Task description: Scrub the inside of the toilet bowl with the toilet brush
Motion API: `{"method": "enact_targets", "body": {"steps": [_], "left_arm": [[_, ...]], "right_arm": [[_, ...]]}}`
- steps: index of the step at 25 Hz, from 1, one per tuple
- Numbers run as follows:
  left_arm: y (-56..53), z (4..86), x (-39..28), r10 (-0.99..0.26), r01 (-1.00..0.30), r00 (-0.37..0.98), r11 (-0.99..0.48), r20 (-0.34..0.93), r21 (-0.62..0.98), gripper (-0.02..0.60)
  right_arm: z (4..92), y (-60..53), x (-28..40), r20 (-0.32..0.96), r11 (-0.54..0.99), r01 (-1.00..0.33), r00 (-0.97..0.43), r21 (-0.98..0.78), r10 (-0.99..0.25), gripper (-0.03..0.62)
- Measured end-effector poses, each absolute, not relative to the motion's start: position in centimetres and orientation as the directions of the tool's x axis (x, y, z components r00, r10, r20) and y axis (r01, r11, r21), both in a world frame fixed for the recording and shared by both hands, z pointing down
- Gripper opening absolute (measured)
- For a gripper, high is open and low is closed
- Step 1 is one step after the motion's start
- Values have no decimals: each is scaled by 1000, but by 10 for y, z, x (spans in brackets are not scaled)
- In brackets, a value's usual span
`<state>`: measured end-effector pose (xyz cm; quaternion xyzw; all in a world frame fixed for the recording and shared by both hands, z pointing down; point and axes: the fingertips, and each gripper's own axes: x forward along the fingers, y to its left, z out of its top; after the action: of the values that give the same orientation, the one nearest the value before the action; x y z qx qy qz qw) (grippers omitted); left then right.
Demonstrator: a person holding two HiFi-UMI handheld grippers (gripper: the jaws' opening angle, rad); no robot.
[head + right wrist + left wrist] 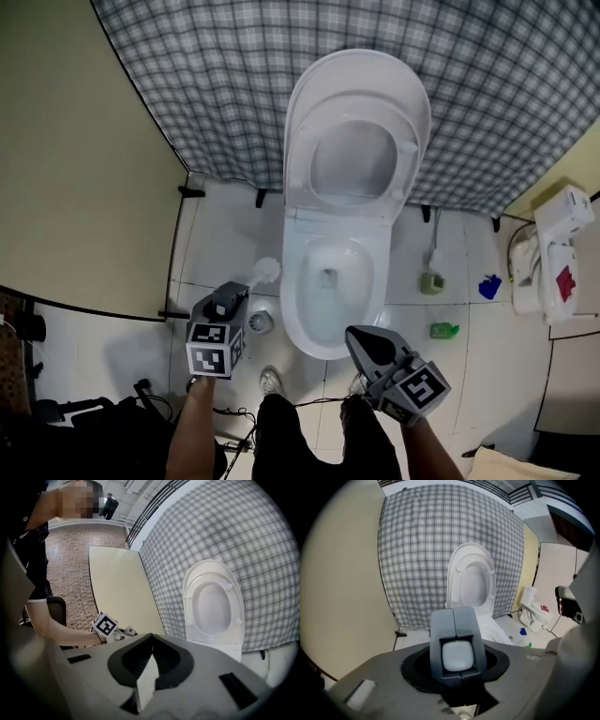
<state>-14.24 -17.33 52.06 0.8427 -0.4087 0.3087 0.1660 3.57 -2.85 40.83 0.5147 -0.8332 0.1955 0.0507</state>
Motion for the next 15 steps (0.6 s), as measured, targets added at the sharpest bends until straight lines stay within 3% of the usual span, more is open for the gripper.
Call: {"method": "enact_targets", "body": {"steps": [7,15], "left_arm": [[-166,490,-75,-623,-759,547,-651,560,17,183],[-151,539,-13,-562,-739,553,-672,614,50,181]], "right_arm": [[397,-24,67,268,345,-897,-416,-276,-869,0],[405,-23,104,275,299,-909,-379,-291,-884,0]]}}
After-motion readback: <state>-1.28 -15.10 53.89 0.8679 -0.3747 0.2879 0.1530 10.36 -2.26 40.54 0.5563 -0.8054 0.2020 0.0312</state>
